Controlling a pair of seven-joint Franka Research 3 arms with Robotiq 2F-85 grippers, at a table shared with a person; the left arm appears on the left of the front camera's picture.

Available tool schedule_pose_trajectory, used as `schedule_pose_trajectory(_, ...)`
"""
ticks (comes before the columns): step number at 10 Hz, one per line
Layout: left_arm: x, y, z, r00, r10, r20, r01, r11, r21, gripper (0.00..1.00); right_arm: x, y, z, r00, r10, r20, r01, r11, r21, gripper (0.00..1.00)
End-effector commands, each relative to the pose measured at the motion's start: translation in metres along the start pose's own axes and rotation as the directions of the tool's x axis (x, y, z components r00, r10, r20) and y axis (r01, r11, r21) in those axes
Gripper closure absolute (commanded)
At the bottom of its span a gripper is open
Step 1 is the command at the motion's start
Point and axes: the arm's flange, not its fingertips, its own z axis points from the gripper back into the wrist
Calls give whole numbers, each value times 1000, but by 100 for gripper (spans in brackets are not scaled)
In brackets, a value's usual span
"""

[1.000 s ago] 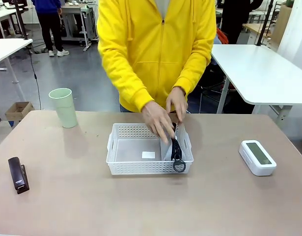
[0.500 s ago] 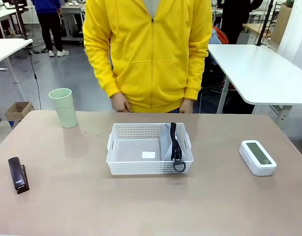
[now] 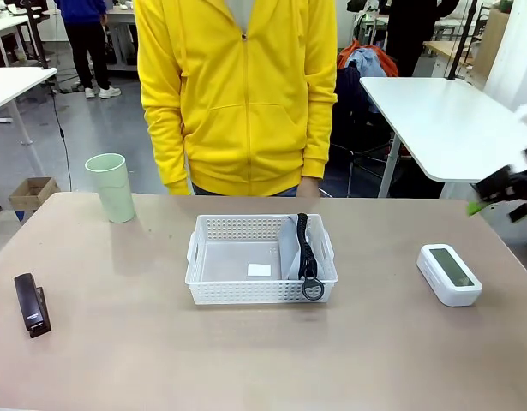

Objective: Efficiently arrange items inside the basket to fit them all.
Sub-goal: Pick up the Digital clock and place it inside the Organizing basket.

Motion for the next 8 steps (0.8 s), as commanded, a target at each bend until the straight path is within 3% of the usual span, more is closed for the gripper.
schedule_pose_trajectory(1, -1, 0, 3, 1000, -16, -7, 16, 1000, -8, 0, 11, 18, -22, 996, 31, -83, -44, 985, -165, 0)
schedule_pose_trajectory(4, -1, 0, 3, 1000, -16, -7, 16, 1000, -8, 0, 15, 32, -30, 989, 68, -135, -94, 977, -194, 0)
schedule_pose_trajectory(6, -1, 0, 3, 1000, -16, -7, 16, 1000, -8, 0, 16, 26, -19, 994, 12, -107, -30, 984, -175, 0)
schedule_pose_trajectory(7, -1, 0, 3, 1000, -16, -7, 16, 1000, -8, 0, 10, 31, -36, 988, 86, -130, -109, 976, -189, 0)
schedule_pose_trajectory(8, -1, 0, 3, 1000, -16, -7, 16, 1000, -8, 0, 10, 31, -36, 988, 86, -130, -109, 976, -189, 0)
